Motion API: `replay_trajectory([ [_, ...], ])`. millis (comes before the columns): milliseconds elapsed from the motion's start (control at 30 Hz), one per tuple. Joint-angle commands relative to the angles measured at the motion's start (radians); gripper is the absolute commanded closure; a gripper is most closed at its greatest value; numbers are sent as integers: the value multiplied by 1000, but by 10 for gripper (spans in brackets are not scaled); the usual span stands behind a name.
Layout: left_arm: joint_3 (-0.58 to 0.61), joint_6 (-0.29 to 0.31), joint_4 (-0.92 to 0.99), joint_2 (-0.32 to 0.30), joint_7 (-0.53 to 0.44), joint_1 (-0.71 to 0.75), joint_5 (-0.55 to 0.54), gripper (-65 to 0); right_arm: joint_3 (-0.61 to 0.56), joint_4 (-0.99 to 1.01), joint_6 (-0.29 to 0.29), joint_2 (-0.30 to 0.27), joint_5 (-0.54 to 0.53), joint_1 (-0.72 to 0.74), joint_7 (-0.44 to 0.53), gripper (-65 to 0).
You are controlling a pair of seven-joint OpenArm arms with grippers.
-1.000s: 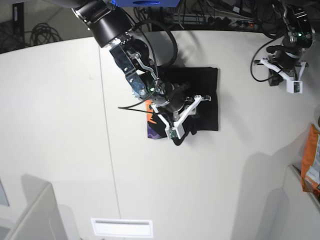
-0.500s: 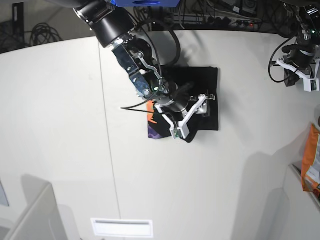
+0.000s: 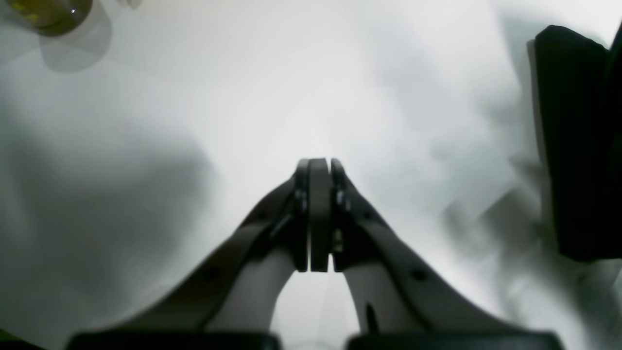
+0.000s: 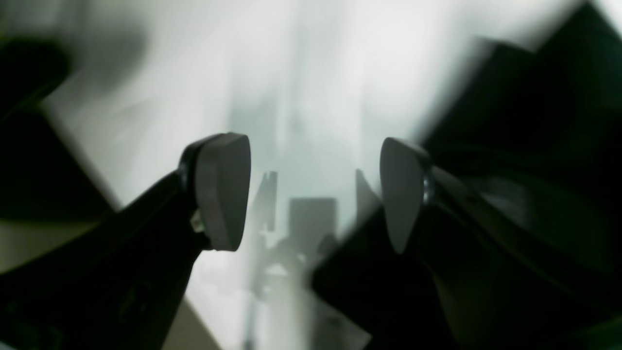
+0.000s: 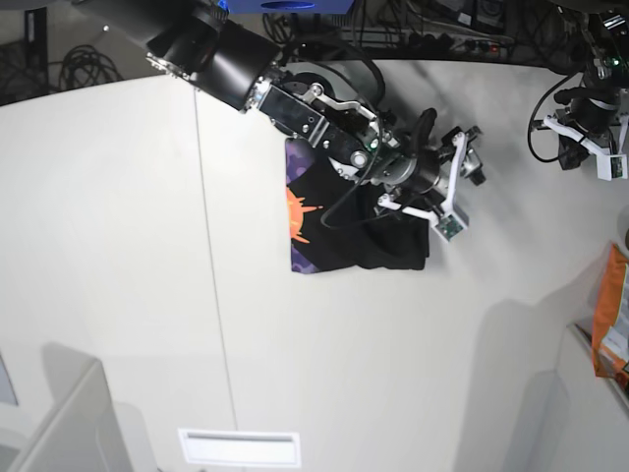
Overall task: Fold the T-shirt properly
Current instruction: 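Lay the folded end down and open the right gripper, withdrawing it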
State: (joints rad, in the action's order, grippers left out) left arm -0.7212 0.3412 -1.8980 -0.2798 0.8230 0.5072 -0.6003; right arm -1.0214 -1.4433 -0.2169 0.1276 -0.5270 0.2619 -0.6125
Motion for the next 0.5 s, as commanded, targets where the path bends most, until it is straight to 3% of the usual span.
replay_trajectory([
  [0, -10, 2, -15, -14, -20, 0, -10, 0, -12, -35, 7, 14, -17, 40, 24, -398],
  [133, -10, 2, -15, -14, -20, -5, -10, 0, -14, -96, 6, 2, -68, 78, 18, -396],
  [333, 5, 6, -16, -14, -20, 1, -19, 0, 174, -207, 6, -104, -71, 24, 16, -392],
  [400, 31, 49, -16, -14, -20, 1, -19, 0, 237, -247, 6, -130, -71, -11, 16, -353],
  [467, 53, 105, -18, -9, -20, -6, -19, 0, 321, -288, 10, -161, -72, -56, 16, -261],
])
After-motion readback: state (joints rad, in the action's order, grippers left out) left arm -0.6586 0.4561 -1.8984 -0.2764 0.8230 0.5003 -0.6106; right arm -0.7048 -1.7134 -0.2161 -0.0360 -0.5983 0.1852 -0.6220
